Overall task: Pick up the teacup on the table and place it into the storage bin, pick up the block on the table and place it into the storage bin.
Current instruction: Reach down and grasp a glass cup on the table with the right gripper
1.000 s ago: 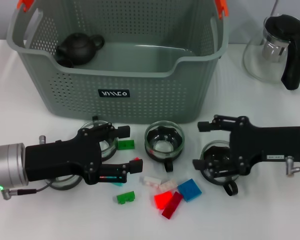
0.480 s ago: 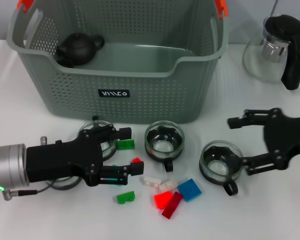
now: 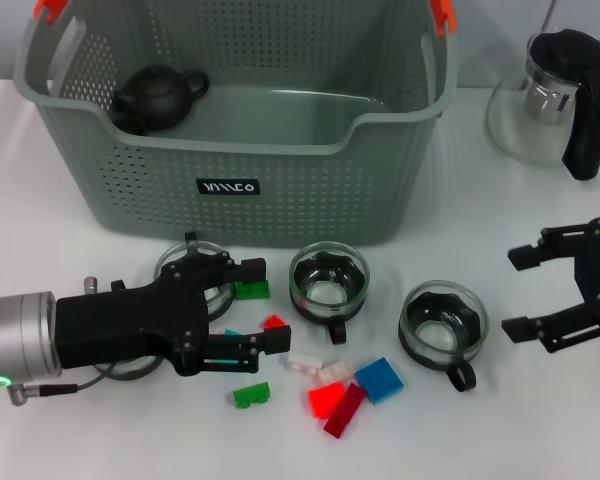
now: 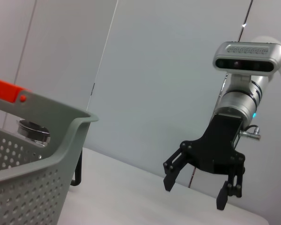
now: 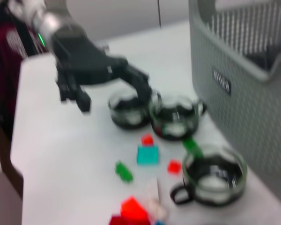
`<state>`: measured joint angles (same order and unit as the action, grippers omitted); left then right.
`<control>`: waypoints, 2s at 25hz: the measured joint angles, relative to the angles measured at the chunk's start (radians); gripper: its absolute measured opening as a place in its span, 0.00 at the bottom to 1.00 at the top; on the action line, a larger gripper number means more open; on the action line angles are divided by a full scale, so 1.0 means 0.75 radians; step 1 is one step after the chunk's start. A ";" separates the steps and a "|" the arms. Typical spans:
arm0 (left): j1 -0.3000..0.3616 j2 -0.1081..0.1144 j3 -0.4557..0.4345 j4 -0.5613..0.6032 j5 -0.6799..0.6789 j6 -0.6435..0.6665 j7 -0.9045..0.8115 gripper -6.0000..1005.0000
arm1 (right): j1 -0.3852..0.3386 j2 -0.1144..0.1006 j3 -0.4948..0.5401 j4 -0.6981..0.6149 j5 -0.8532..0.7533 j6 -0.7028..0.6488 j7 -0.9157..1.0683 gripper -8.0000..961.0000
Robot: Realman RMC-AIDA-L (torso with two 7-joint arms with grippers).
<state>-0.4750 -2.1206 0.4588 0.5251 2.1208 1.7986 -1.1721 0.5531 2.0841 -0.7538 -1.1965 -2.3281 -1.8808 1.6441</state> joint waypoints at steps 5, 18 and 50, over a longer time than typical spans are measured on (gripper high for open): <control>-0.002 -0.001 0.000 -0.011 -0.003 0.005 -0.003 0.94 | 0.050 0.003 -0.063 -0.030 -0.180 -0.005 0.139 0.94; 0.001 -0.003 0.000 -0.015 -0.003 0.018 0.002 0.94 | 0.134 0.017 -0.157 -0.002 -0.295 0.139 0.492 0.93; 0.000 0.011 -0.007 -0.007 -0.009 0.054 0.010 0.93 | 0.364 0.011 -0.596 0.175 -0.486 0.433 1.171 0.92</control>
<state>-0.4751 -2.1122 0.4532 0.5201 2.1138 1.8393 -1.1643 0.8258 2.0922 -1.2005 -1.0652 -2.6924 -1.5564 2.5221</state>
